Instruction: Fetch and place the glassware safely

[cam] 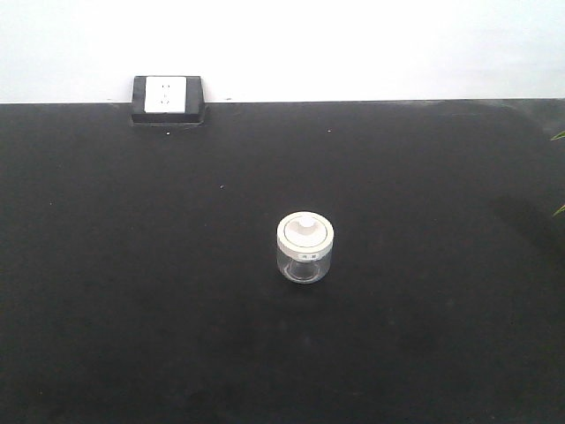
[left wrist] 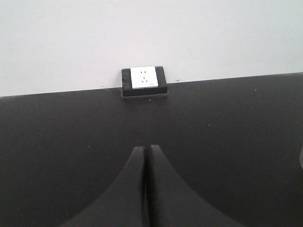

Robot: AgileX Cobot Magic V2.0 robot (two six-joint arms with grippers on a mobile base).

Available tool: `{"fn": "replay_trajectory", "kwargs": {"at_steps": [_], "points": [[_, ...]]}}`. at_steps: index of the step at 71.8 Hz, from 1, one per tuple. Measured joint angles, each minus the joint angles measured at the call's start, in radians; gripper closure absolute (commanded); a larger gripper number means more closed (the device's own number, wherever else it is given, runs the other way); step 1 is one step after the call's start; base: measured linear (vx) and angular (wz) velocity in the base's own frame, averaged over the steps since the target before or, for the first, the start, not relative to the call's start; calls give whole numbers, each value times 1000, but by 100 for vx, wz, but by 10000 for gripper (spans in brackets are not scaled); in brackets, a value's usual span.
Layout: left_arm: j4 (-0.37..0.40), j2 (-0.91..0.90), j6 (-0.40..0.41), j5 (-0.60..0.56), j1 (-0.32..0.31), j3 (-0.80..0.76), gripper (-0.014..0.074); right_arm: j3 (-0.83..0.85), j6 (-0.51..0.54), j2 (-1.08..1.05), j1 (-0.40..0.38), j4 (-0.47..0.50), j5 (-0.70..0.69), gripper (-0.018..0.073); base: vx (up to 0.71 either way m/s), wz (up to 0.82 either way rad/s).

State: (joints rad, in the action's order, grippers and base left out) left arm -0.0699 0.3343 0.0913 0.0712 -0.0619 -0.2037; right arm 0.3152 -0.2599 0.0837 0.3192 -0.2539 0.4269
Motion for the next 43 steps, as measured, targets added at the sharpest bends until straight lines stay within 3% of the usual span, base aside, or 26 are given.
{"fn": "replay_trajectory", "kwargs": {"at_steps": [43], "points": [[0,0,0,0,0,0,603,0,2,0,0,-3,2,567,0,0]]}}
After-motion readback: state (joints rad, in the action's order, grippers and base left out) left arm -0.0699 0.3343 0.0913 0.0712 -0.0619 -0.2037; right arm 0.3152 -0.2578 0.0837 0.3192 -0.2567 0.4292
